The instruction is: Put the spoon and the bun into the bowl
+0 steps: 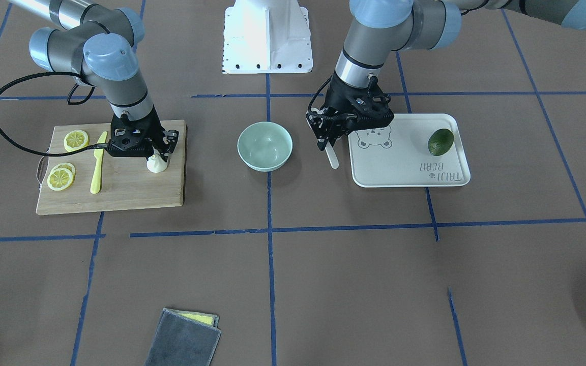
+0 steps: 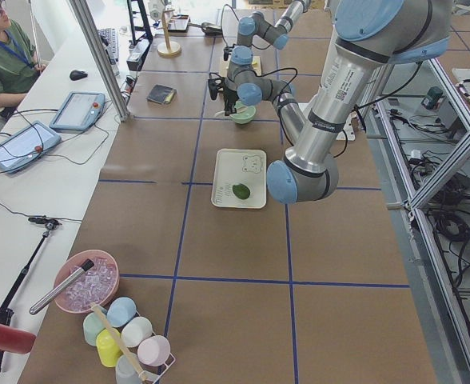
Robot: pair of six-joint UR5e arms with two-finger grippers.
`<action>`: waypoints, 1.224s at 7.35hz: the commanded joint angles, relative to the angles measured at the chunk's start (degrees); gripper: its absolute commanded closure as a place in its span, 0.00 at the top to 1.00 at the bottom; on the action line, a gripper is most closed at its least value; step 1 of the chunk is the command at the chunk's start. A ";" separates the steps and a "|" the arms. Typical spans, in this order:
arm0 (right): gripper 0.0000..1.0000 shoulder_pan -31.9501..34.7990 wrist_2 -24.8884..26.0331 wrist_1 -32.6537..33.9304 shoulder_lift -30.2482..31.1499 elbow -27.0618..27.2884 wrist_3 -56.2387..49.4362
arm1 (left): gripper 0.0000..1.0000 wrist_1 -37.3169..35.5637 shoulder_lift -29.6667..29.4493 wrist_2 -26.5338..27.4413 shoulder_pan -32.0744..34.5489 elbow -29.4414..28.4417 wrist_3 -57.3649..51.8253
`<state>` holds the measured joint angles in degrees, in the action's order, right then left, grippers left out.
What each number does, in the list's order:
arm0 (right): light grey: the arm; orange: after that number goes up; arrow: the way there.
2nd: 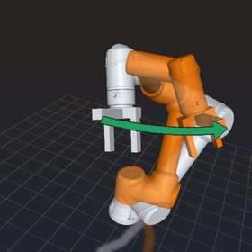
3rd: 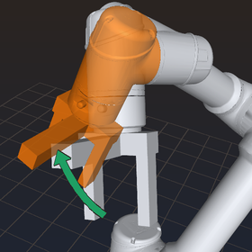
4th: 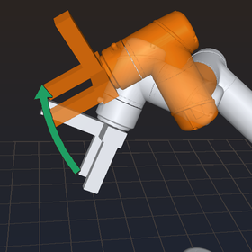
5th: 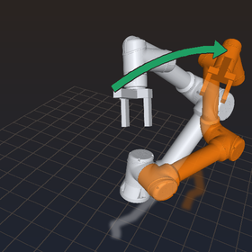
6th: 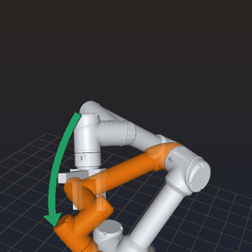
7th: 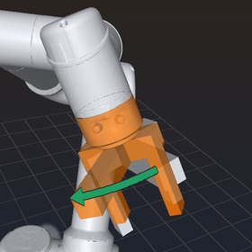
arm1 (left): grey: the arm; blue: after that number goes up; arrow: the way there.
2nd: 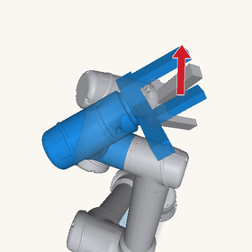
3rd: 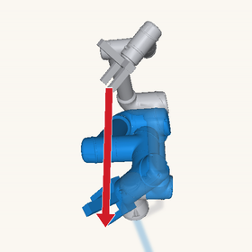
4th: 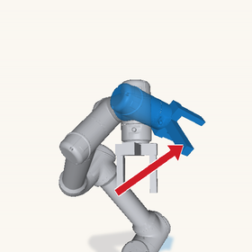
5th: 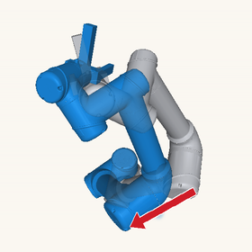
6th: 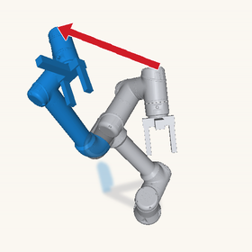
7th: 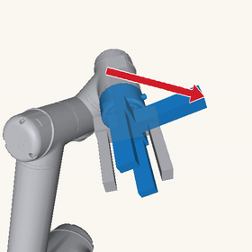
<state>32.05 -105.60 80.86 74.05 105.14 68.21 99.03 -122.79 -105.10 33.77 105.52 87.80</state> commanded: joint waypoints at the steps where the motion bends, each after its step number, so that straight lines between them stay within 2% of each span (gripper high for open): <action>1: 0.02 0.46 -0.13 -0.01 0.04 1.55 0.00 | 0.00 6.55 -3.84 0.24 -0.37 -6.24 6.37; 2: 0.02 1.34 -0.14 -0.01 0.04 2.78 -0.09 | 0.00 11.57 -6.04 0.42 -0.98 -11.42 8.86; 3: 0.02 2.57 -1.09 -0.01 -0.13 2.97 -0.09 | 0.00 11.97 -7.80 0.59 -1.85 -13.91 8.97; 5: 0.02 4.42 -3.03 -0.01 -0.57 3.32 -0.18 | 0.00 12.06 -8.34 2.34 -3.70 -14.20 9.93; 9: 0.02 4.95 -2.95 -0.01 -1.80 3.32 -0.18 | 0.00 11.98 -8.17 4.01 -7.83 -14.20 10.02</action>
<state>37.01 -108.57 80.86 72.57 108.45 68.00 111.01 -131.01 -101.82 27.18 91.44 97.87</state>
